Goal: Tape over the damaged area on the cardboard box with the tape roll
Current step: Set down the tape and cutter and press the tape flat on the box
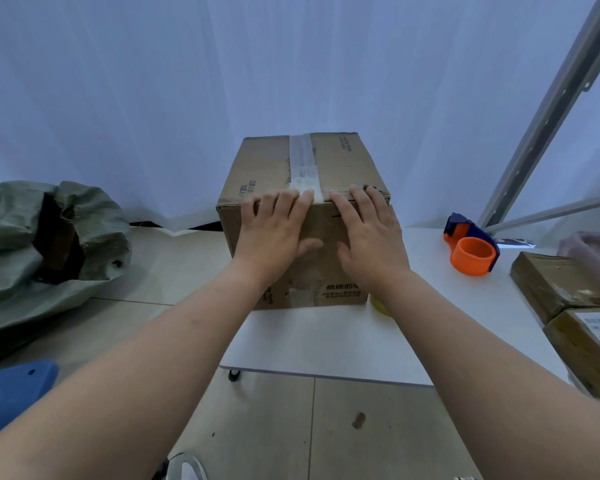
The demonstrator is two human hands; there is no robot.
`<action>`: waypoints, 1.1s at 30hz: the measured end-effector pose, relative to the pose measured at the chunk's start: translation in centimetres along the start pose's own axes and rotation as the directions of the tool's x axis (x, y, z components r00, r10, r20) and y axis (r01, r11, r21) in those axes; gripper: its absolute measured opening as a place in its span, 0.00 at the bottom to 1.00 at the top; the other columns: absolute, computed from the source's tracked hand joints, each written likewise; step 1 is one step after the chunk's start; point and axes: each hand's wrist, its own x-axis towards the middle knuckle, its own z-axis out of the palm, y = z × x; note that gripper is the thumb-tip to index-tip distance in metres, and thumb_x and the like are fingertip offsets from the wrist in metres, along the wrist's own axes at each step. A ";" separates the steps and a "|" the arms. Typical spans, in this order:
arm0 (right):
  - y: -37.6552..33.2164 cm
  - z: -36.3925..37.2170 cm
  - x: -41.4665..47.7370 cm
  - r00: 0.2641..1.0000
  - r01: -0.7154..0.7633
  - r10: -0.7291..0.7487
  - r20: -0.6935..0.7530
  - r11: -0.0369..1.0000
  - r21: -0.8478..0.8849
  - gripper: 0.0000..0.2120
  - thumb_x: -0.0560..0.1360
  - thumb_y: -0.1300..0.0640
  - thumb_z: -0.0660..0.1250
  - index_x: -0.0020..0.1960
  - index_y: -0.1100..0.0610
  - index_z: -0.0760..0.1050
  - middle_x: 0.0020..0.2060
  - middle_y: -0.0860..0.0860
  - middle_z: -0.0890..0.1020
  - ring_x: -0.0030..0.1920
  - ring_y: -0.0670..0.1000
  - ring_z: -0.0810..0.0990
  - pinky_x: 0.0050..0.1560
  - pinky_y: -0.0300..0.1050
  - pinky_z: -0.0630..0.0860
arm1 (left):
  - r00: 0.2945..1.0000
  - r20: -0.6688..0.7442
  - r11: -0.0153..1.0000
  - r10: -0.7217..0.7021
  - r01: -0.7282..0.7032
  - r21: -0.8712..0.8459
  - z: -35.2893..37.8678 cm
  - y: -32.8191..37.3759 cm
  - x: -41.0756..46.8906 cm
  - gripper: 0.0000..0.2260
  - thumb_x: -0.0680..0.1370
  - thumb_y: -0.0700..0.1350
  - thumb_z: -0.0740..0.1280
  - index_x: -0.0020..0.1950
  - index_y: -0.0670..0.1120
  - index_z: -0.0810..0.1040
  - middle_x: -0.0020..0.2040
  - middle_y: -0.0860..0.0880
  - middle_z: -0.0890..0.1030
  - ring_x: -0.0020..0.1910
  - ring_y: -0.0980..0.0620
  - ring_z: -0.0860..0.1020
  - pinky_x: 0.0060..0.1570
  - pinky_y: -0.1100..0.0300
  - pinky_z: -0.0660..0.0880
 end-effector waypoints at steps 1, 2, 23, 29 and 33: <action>0.0 -0.1 0.0 1.000 -0.003 0.003 -0.006 1.000 0.001 0.33 0.72 0.57 0.63 0.74 0.47 0.53 0.74 0.52 0.57 0.75 0.56 0.49 0.74 0.57 0.50 | 1.000 -0.003 1.000 0.002 -0.002 0.006 -0.4 -0.2 0.6 0.31 0.73 0.64 0.63 0.69 0.48 0.64 0.62 0.45 0.73 0.59 0.42 0.70 0.56 0.45 0.66; 0.0 -0.2 0.1 1.000 -0.006 0.006 -0.013 1.000 0.004 0.32 0.73 0.57 0.63 0.73 0.46 0.54 0.74 0.52 0.58 0.74 0.55 0.50 0.73 0.57 0.52 | 1.000 0.010 1.000 0.010 -0.010 0.015 -0.7 -0.2 1.2 0.28 0.74 0.62 0.63 0.68 0.48 0.66 0.61 0.45 0.72 0.58 0.42 0.70 0.54 0.46 0.67; -2.0 0.3 2.9 0.994 -0.104 0.106 -0.006 0.982 0.156 0.26 0.74 0.57 0.67 0.68 0.46 0.63 0.70 0.53 0.62 0.63 0.61 0.65 0.60 0.57 0.70 | 0.992 0.115 0.996 0.045 -0.035 -0.084 0.4 -3.9 1.5 0.30 0.70 0.57 0.71 0.66 0.45 0.65 0.69 0.42 0.69 0.69 0.42 0.67 0.66 0.46 0.61; -2.6 1.1 4.5 0.995 -0.097 0.098 -0.004 0.990 0.102 0.24 0.74 0.59 0.66 0.67 0.47 0.64 0.68 0.53 0.64 0.61 0.60 0.67 0.54 0.56 0.74 | 0.972 0.227 0.994 0.064 -0.082 0.072 1.1 -5.1 1.9 0.33 0.73 0.52 0.69 0.72 0.45 0.56 0.72 0.43 0.64 0.71 0.43 0.62 0.68 0.49 0.59; -1.9 1.6 5.4 0.996 -0.083 0.084 -0.009 0.993 0.078 0.23 0.74 0.60 0.66 0.66 0.47 0.65 0.67 0.53 0.66 0.60 0.60 0.68 0.54 0.57 0.74 | 0.982 0.177 0.997 0.060 -0.051 -0.055 0.9 -5.4 3.1 0.22 0.74 0.45 0.68 0.66 0.45 0.66 0.66 0.44 0.73 0.65 0.43 0.71 0.61 0.49 0.68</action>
